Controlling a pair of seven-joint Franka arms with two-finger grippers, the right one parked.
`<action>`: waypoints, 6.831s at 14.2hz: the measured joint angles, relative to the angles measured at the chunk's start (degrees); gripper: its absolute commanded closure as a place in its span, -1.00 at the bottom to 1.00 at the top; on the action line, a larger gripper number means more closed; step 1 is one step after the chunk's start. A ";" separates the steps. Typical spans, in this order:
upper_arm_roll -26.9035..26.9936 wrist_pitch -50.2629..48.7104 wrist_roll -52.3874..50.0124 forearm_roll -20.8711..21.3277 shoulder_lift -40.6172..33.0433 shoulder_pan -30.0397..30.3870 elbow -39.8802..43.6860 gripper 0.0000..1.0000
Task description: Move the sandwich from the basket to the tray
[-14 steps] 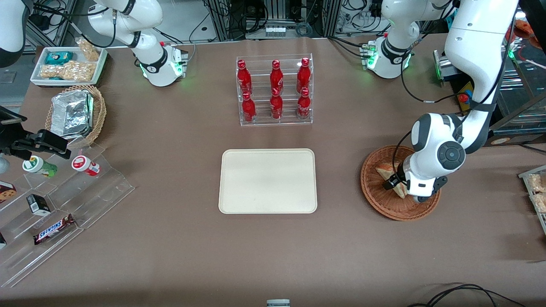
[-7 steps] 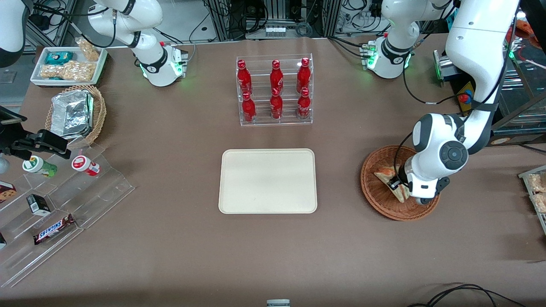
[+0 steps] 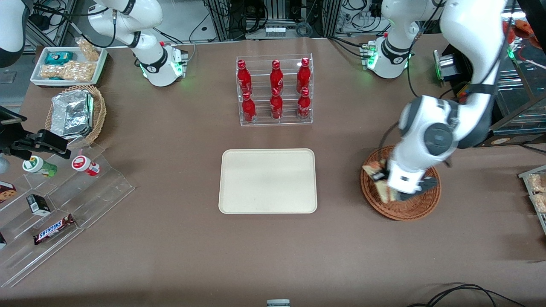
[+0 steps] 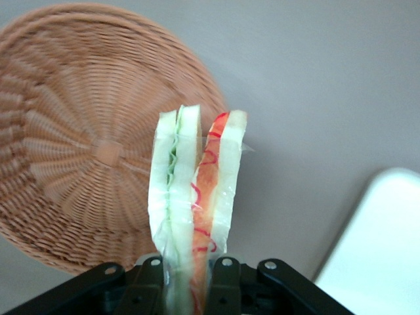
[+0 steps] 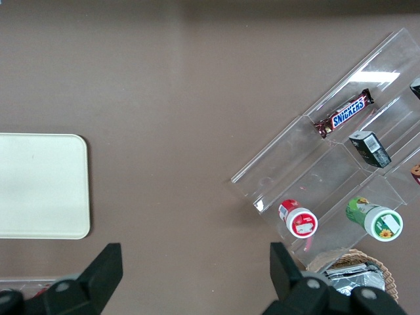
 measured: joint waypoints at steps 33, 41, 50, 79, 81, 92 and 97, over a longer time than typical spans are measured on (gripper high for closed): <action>-6.16 0.07 -16.75 15.90 35.45 -26.88 36.66 -0.66; -6.22 -13.30 -17.47 15.18 26.33 -20.65 39.27 -1.00; -6.16 -29.54 3.74 0.18 6.61 -3.95 30.51 -1.00; 11.43 -47.55 24.25 -6.31 -19.68 4.81 20.46 -1.00; 11.44 -47.37 24.26 -6.48 -19.68 4.82 20.46 -1.00; 11.44 -41.53 24.74 -6.65 -18.37 4.85 20.49 -1.00; 11.40 -41.53 32.87 -6.41 -18.60 4.80 20.63 -1.00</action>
